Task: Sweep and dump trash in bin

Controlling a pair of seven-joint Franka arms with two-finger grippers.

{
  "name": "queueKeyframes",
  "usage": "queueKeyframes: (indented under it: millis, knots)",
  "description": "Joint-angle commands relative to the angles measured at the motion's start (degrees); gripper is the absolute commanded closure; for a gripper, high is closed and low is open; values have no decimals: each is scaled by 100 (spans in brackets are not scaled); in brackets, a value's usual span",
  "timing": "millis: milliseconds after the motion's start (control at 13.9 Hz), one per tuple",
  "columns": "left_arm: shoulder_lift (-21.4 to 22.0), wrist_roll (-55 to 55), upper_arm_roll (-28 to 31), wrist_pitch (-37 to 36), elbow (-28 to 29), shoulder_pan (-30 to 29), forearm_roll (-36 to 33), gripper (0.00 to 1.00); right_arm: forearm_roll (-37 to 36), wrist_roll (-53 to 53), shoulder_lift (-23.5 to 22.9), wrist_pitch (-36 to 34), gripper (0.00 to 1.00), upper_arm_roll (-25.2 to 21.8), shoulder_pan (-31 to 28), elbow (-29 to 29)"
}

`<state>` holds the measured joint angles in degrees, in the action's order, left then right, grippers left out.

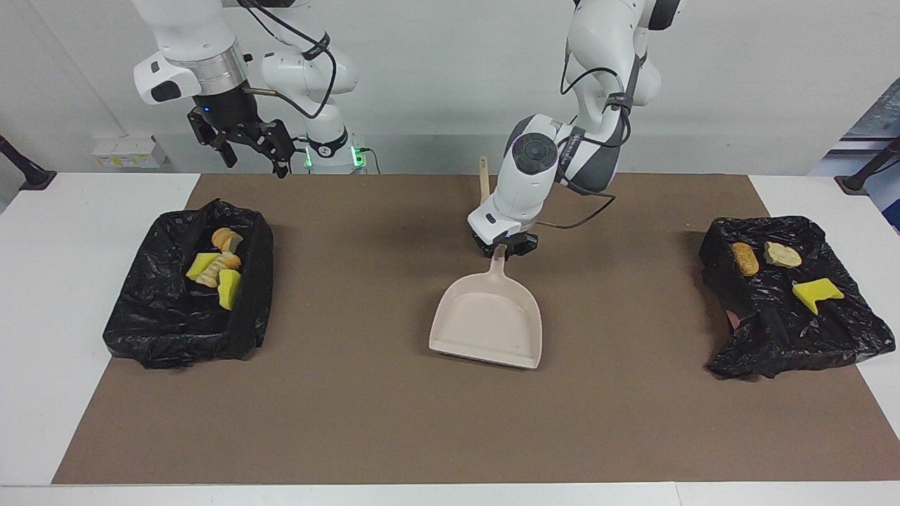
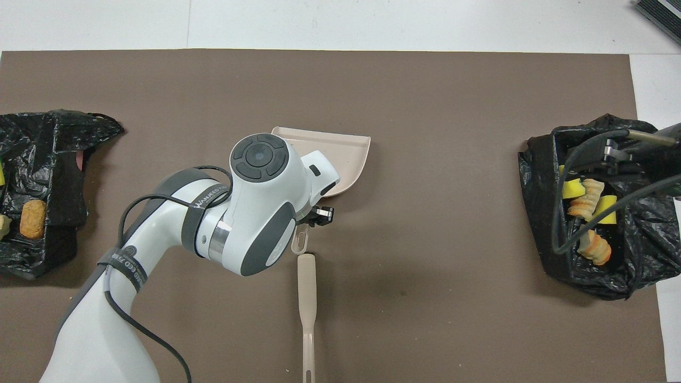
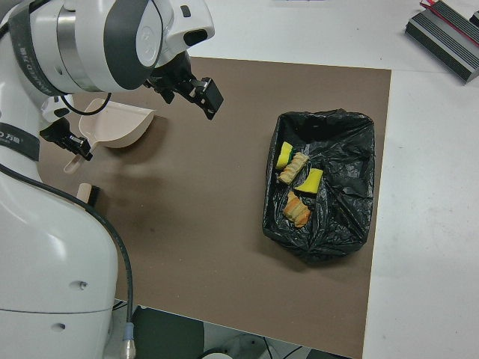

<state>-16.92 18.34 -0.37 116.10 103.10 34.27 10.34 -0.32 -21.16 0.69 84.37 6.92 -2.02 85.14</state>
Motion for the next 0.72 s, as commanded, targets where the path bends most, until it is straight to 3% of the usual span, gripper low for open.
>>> queueKeyframes:
  millis: [0, 72, 648]
  knots:
    - [145, 161, 81, 299, 281, 27, 284, 100, 129, 86, -8, 71, 0, 38, -61, 3]
    - [153, 82, 90, 290, 281, 9, 284, 1, 129, 156, -8, 71, 0, 38, -61, 3]
    - [338, 55, 178, -26, 167, -746, 206, 0, 138, 157, 19, 71, 0, 38, -61, 38]
